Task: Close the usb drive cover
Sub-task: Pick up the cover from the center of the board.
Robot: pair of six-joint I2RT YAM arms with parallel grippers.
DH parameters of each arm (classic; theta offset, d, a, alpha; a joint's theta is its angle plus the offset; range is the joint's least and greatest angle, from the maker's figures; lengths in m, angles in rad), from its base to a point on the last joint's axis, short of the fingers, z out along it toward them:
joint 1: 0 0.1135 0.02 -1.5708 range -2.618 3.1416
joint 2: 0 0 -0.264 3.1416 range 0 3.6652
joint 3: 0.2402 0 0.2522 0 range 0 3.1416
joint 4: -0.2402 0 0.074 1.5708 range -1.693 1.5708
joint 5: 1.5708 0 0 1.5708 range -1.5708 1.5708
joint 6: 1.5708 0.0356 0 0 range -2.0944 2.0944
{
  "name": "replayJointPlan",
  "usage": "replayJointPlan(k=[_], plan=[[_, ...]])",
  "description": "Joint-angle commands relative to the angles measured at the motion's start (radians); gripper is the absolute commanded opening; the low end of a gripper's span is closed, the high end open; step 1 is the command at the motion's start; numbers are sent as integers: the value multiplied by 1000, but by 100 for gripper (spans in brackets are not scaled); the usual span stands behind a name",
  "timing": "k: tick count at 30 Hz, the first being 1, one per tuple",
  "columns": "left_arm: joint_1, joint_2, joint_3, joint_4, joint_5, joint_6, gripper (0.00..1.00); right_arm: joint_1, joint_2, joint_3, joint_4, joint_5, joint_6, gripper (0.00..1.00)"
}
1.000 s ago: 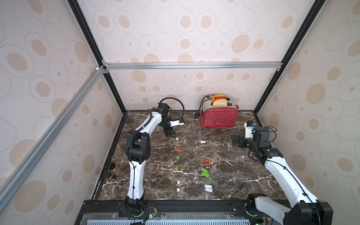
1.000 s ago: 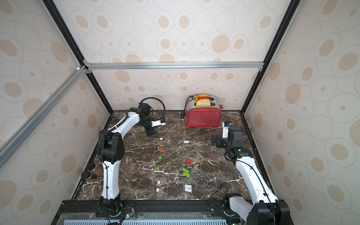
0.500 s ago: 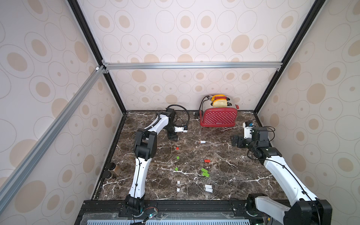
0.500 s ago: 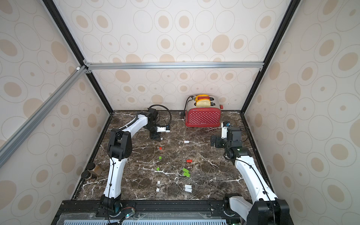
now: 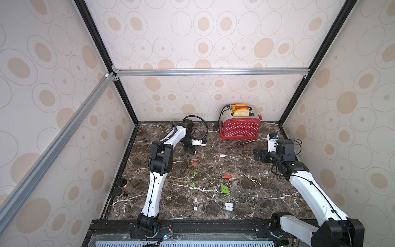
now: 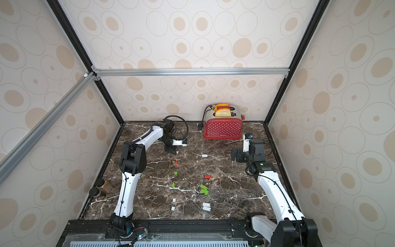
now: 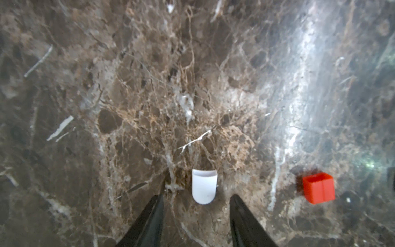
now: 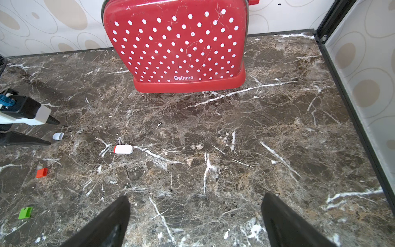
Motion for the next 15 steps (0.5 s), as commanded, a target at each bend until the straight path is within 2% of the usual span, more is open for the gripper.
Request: replayJointPlan(k=[1, 15], plan=[[-10, 27, 40, -53, 15, 37, 49, 10, 4, -4, -1, 14, -11, 100], [-16, 44, 40, -83, -8, 55, 34, 18, 9, -4, 1, 23, -12, 100]])
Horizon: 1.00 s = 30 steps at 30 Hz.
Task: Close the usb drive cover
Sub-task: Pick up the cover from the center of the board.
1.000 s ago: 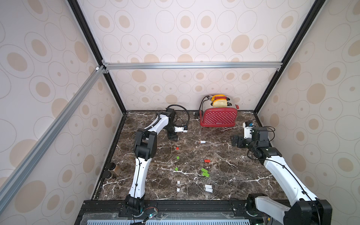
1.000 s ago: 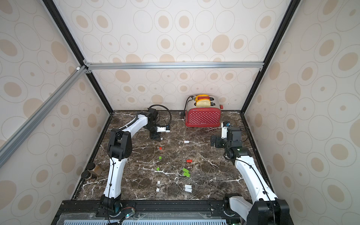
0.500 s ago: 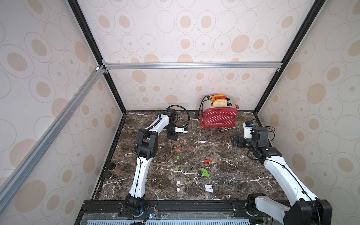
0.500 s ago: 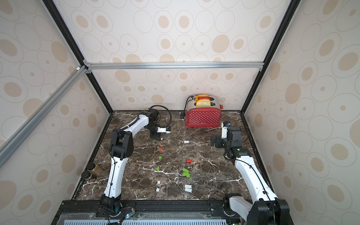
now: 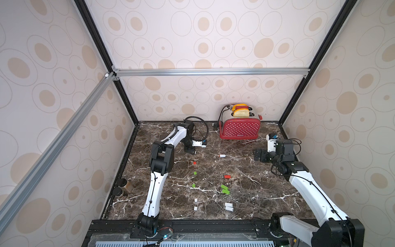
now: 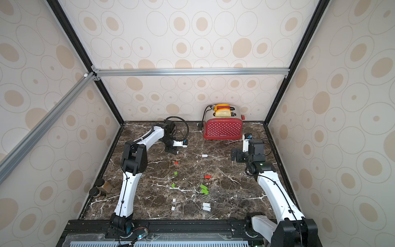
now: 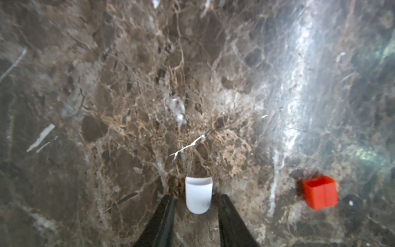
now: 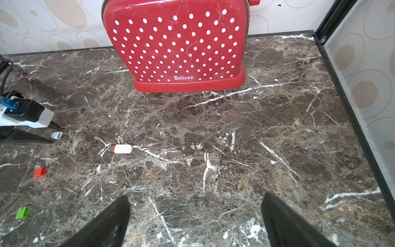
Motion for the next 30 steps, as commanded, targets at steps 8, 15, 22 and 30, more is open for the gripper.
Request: replayJointPlan(k=[8, 15, 22, 30], plan=[[-15, 33, 33, -67, 0, 32, 32, 8, 8, -6, 2, 16, -8, 100], [-22, 41, 40, -65, 3, 26, 32, 10, 3, -7, 2, 17, -12, 100], [-25, 45, 41, -67, -13, 32, 26, 10, 2, -11, 3, 19, -12, 100], [-25, 39, 38, -72, -9, 34, 21, 11, 3, -10, 4, 15, -8, 100]])
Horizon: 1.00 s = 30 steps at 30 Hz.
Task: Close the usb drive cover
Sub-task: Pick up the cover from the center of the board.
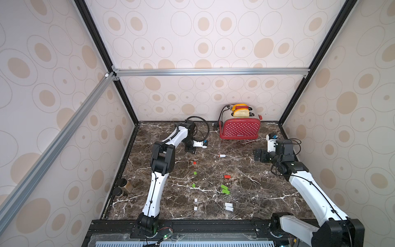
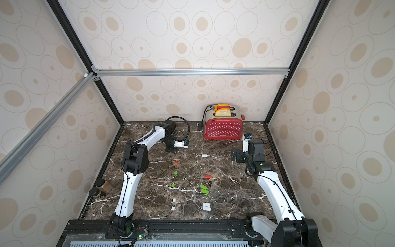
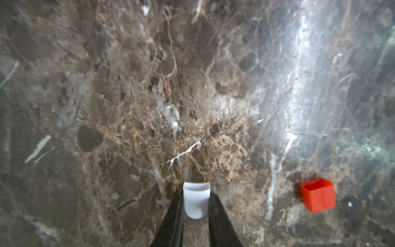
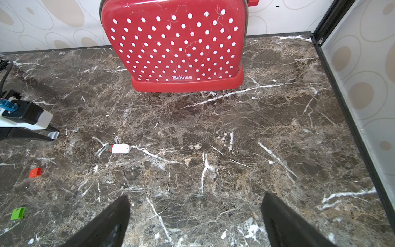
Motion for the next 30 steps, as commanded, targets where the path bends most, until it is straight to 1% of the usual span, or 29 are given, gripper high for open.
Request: replayJointPlan(k=[1, 9, 12, 15, 18, 22, 24, 27, 28, 30], plan=[[-10, 28, 20, -60, 12, 22, 20, 10, 3, -7, 4, 3, 0, 100], [-18, -27, -9, -66, 36, 17, 19, 10, 19, 8, -7, -25, 25, 100], [-24, -68, -40, -61, 49, 10, 17, 10, 31, 27, -10, -66, 52, 100], [-29, -123, -85, -35, 68, 0, 17, 11, 47, 54, -22, -115, 94, 100], [-35, -185, -143, -6, 79, -4, 17, 10, 77, 79, -44, -186, 169, 100], [-48, -258, -197, 4, 86, -14, 17, 21, 170, 83, -17, -384, 346, 92], [-55, -292, -223, 9, 92, -22, 17, 41, 219, 80, 16, -457, 421, 89], [-73, -344, -256, 18, 96, -41, 18, 91, 281, 86, 77, -514, 493, 88], [-82, -361, -267, 19, 96, -47, 18, 128, 300, 89, 105, -529, 515, 87], [-96, -390, -281, 26, 99, -66, 18, 163, 337, 92, 170, -559, 564, 85]])
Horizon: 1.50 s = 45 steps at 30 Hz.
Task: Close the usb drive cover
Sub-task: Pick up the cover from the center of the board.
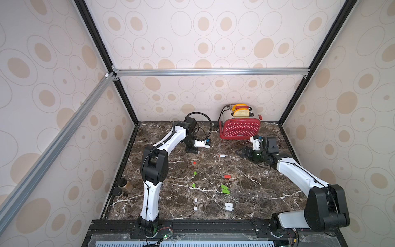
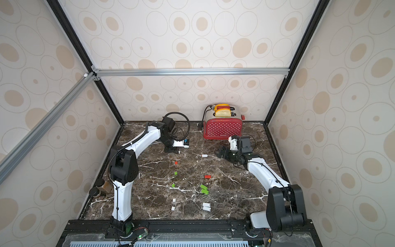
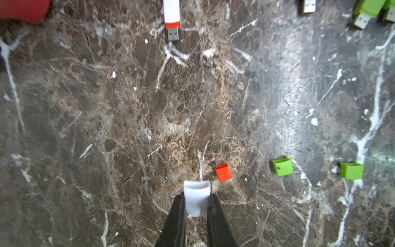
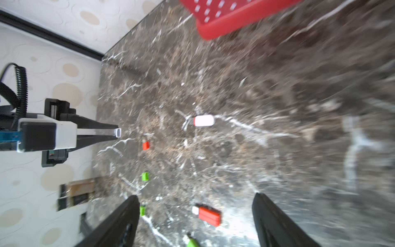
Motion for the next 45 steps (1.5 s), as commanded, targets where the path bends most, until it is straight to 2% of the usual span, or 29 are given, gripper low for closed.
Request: replayJointPlan(k=[1, 7, 11, 14, 26, 45], plan=[[-33, -52, -23, -2, 34, -40, 18, 51, 44, 15, 138, -118, 144, 83], [-58, -99, -41, 32, 64, -100, 18, 98, 185, -9, 474, -235, 394, 70], [-74, -99, -34, 38, 64, -116, 18, 116, 236, -17, 614, -256, 482, 65], [-87, -99, -22, 46, 72, -132, 17, 136, 264, 7, 618, -266, 482, 60], [-151, -89, 43, 58, 89, -183, 17, 197, 341, 47, 689, -281, 520, 52], [-154, -73, 82, 72, 100, -219, 17, 212, 348, 47, 743, -299, 557, 35]])
